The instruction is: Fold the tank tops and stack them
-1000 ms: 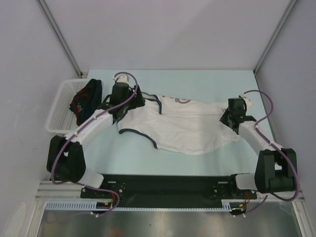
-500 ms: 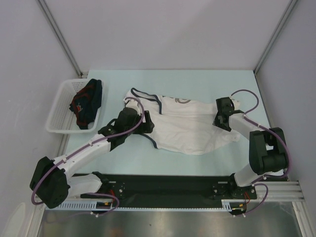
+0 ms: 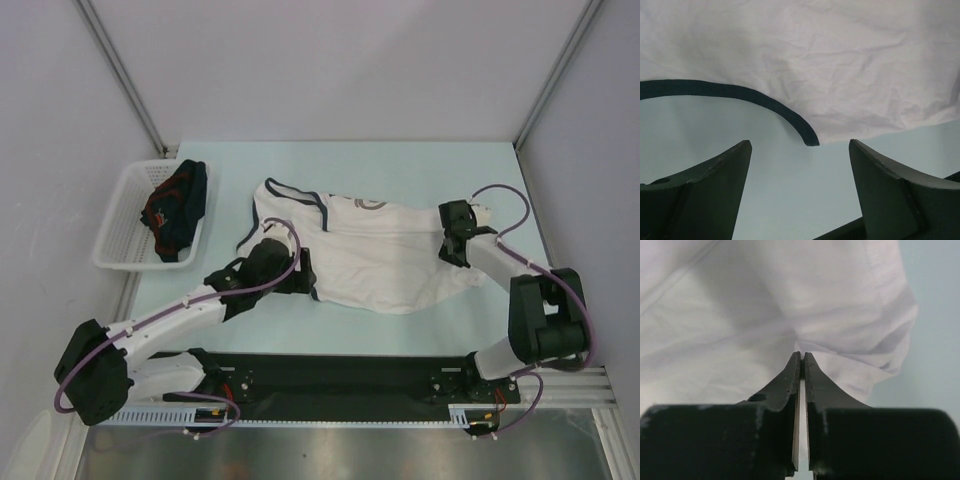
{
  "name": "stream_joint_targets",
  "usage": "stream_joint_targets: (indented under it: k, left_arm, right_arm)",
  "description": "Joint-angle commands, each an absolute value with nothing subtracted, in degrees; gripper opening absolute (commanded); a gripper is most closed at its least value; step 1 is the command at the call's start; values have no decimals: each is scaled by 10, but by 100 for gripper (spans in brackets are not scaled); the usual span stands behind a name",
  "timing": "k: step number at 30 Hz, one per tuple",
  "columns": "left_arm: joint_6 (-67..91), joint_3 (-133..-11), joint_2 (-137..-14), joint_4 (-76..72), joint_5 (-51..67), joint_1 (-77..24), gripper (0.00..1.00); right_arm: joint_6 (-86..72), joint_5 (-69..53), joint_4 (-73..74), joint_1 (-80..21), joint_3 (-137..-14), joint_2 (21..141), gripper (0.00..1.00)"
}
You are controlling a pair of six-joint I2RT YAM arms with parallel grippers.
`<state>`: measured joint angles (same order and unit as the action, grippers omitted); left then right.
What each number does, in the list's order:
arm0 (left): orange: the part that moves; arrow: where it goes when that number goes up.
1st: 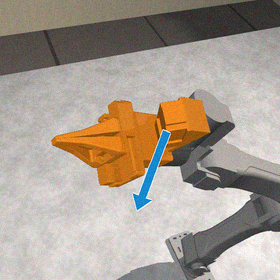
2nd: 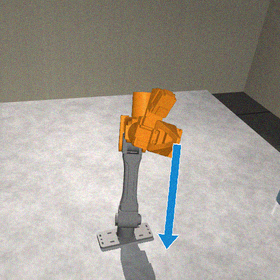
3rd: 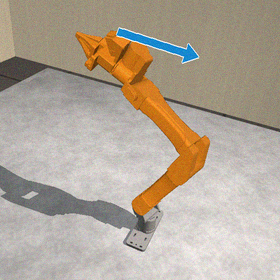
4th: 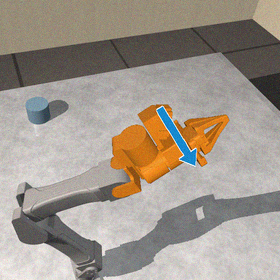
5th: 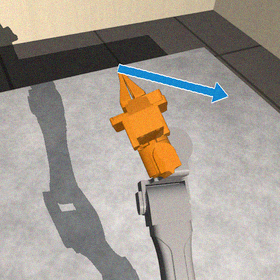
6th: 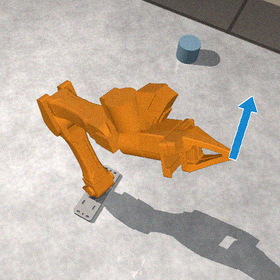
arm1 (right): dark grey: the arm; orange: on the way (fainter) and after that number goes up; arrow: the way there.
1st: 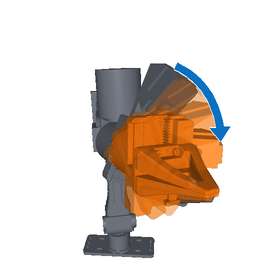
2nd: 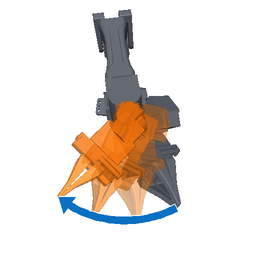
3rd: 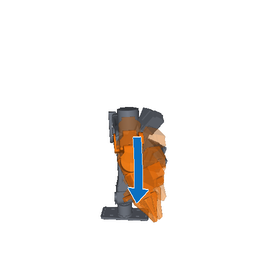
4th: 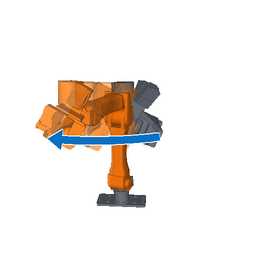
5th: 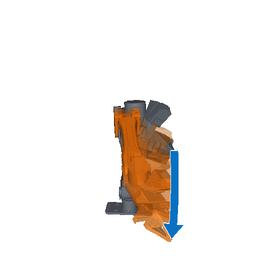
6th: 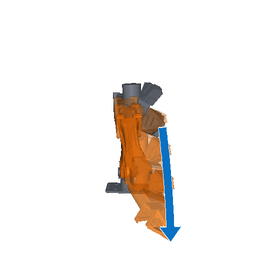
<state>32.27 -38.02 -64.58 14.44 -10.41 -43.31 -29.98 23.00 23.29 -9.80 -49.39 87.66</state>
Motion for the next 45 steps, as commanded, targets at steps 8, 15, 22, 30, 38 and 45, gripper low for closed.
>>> stream_joint_targets:
  k: [8, 15, 22, 30, 38, 45]
  left_arm:
    - [368, -346, -652, 100, -113, -483, 83]
    - [388, -337, -698, 68, -102, -516, 77]
    - [410, -331, -759, 26, -98, -538, 73]
    - [417, -345, -826, 6, -105, -539, 64]
    - [396, -374, -867, -9, -137, -539, 57]
    - [386, -405, -888, 27, -149, -539, 11]
  right_arm:
    - [-381, 311, 335, -65, -442, 643, 0]
    - [-478, 264, 417, -4, -363, 516, 0]
    - [-579, 235, 467, -4, -307, 430, 0]
    - [-599, 259, 483, -4, -301, 408, 0]
    - [-606, 268, 472, -5, -289, 416, 0]
    - [-599, 269, 470, 20, -289, 413, 0]
